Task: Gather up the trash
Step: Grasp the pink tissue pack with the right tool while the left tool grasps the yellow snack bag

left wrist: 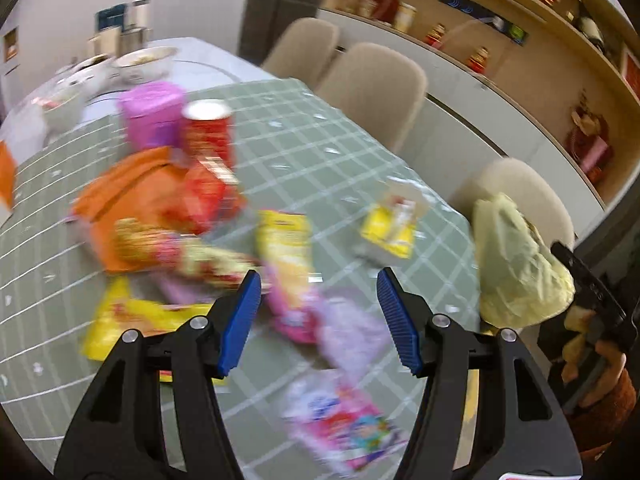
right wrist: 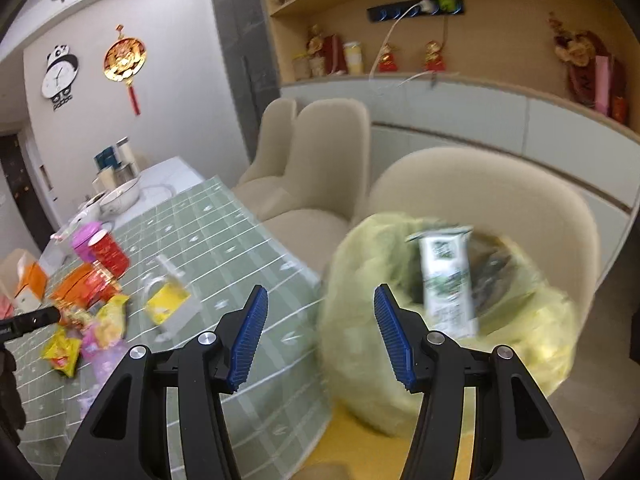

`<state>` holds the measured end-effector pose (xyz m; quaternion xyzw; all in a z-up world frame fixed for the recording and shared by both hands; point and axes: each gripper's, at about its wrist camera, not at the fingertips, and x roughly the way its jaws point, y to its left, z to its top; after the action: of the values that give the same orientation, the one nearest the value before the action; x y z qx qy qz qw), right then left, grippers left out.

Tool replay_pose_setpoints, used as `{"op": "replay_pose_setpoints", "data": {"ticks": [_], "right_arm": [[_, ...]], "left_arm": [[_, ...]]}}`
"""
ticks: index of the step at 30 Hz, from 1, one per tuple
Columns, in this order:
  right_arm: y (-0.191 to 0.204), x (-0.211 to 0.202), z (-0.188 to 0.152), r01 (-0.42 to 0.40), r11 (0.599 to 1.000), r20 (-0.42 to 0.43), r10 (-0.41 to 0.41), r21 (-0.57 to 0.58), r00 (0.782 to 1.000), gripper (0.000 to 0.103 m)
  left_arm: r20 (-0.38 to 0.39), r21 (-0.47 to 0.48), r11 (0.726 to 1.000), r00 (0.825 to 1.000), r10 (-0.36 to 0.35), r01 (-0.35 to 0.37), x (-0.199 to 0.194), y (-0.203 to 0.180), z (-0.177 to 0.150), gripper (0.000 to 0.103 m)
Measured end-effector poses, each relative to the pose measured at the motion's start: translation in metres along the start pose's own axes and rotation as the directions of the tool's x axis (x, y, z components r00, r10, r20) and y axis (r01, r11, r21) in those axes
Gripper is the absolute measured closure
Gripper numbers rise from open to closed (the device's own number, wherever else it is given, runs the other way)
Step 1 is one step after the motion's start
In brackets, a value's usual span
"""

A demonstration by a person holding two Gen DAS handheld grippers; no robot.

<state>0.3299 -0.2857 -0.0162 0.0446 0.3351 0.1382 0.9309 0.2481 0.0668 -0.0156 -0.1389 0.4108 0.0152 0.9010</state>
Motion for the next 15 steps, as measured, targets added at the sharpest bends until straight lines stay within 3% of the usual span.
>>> {"op": "replay_pose_setpoints", "data": {"ticks": [4, 8, 11, 15], "right_arm": [[0.038, 0.002, -0.010, -0.056, 0.997, -0.035, 0.054, -0.053, 0.998, 0.050], [0.089, 0.005, -0.028, -0.213, 0.968, -0.130, 0.196, -0.130, 0.972, 0.050], [0.130, 0.013, -0.055, -0.336, 0.926, -0.245, 0.290, -0.173, 0.925, 0.051], [0.170, 0.032, -0.093, -0.401, 0.883, -0.385, 0.292, -0.245, 0.876, 0.057]], "left_arm": [[0.003, -0.042, 0.997, 0.998, 0.065, -0.065, -0.010, 0.050, -0.008, 0.046], [-0.012, -0.097, 0.990, 0.995, 0.100, -0.100, -0.013, 0.090, -0.018, 0.046], [-0.033, -0.138, 0.985, 0.994, 0.102, -0.106, -0.015, 0.111, -0.029, 0.046], [-0.048, -0.152, 0.984, 0.995, 0.082, -0.088, -0.017, 0.121, -0.043, 0.046]]}}
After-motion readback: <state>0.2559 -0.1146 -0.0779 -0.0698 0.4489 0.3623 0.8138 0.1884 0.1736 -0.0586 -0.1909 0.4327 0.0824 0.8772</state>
